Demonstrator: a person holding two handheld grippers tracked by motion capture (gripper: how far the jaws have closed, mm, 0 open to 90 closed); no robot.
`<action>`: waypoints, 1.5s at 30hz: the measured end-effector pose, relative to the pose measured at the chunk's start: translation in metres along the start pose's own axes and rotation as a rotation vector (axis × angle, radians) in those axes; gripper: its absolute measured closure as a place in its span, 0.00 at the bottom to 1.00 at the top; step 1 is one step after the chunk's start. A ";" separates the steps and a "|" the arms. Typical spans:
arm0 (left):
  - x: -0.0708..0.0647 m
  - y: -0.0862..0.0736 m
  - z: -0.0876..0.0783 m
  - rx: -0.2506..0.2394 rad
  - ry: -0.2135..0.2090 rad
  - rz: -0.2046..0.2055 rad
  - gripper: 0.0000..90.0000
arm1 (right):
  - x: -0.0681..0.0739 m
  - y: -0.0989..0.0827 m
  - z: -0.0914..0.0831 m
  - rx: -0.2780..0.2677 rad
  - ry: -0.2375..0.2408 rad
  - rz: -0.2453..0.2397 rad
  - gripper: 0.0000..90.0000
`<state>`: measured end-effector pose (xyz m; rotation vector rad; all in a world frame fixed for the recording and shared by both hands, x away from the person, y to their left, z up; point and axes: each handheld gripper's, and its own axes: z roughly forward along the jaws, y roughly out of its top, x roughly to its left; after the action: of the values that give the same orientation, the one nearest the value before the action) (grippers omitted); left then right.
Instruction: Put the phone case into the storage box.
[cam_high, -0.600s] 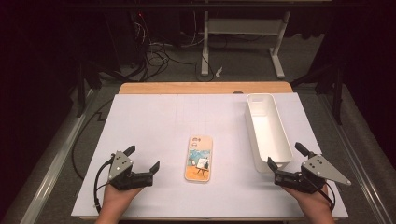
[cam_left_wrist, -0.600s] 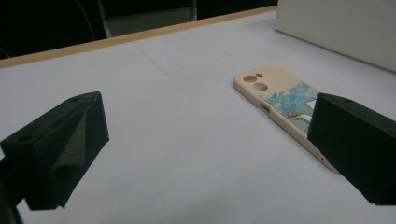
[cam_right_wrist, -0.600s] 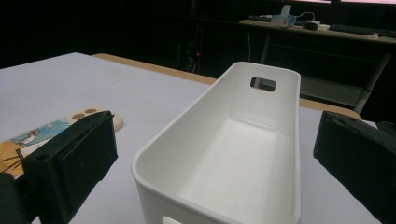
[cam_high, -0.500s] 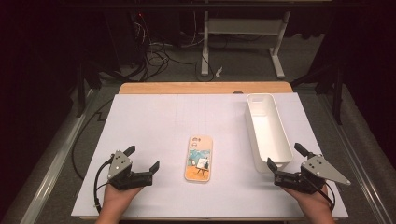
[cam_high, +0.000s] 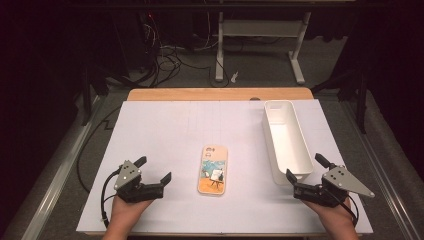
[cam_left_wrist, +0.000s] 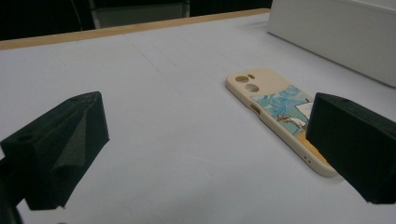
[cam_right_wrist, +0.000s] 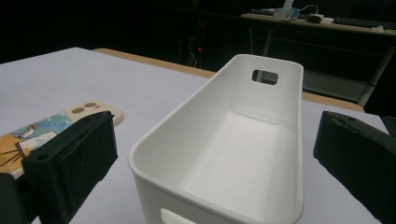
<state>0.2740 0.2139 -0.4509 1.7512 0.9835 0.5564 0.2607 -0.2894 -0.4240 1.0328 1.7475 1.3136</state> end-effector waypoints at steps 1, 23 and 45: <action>0.000 0.000 0.000 0.001 -0.002 -0.001 0.01 | 0.000 0.000 0.000 0.001 0.001 0.001 0.00; -0.042 0.008 0.040 0.045 -0.174 0.036 0.21 | 0.001 -0.001 -0.001 -0.004 -0.001 0.003 0.00; -0.108 0.009 0.096 0.197 -0.340 0.120 0.92 | -0.002 -0.001 -0.001 -0.007 -0.010 0.009 0.00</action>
<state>0.2885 0.0712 -0.4716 2.0094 0.7165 0.2280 0.2605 -0.2917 -0.4248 1.0430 1.7314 1.3173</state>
